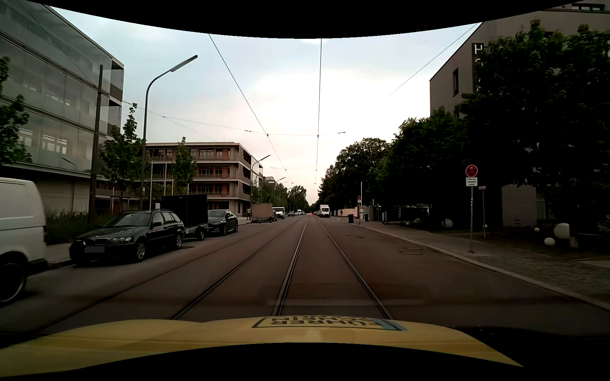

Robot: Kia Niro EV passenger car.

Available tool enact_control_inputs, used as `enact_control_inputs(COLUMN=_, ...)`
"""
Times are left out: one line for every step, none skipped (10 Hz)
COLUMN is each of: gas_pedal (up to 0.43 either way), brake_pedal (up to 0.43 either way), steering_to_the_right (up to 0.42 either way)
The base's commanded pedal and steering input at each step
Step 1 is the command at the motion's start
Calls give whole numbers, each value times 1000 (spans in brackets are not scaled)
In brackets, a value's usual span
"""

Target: Follow the waypoints while adhering to traffic rules and regulations

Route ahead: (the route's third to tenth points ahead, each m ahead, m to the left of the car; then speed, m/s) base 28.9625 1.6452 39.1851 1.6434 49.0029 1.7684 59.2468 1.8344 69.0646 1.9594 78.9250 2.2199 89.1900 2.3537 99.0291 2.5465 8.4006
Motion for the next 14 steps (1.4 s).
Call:
enact_control_inputs(gas_pedal=79, brake_pedal=0, steering_to_the_right=-4)
enact_control_inputs(gas_pedal=79, brake_pedal=0, steering_to_the_right=-4)
enact_control_inputs(gas_pedal=79, brake_pedal=0, steering_to_the_right=-4)
enact_control_inputs(gas_pedal=79, brake_pedal=0, steering_to_the_right=-4)
enact_control_inputs(gas_pedal=79, brake_pedal=0, steering_to_the_right=-4)
enact_control_inputs(gas_pedal=79, brake_pedal=0, steering_to_the_right=-4)
enact_control_inputs(gas_pedal=79, brake_pedal=0, steering_to_the_right=-4)
enact_control_inputs(gas_pedal=79, brake_pedal=0, steering_to_the_right=-4)
enact_control_inputs(gas_pedal=79, brake_pedal=0, steering_to_the_right=-4)
enact_control_inputs(gas_pedal=79, brake_pedal=0, steering_to_the_right=-4)
enact_control_inputs(gas_pedal=79, brake_pedal=0, steering_to_the_right=-4)
enact_control_inputs(gas_pedal=79, brake_pedal=0, steering_to_the_right=-4)
enact_control_inputs(gas_pedal=79, brake_pedal=0, steering_to_the_right=-4)
enact_control_inputs(gas_pedal=79, brake_pedal=0, steering_to_the_right=-3)
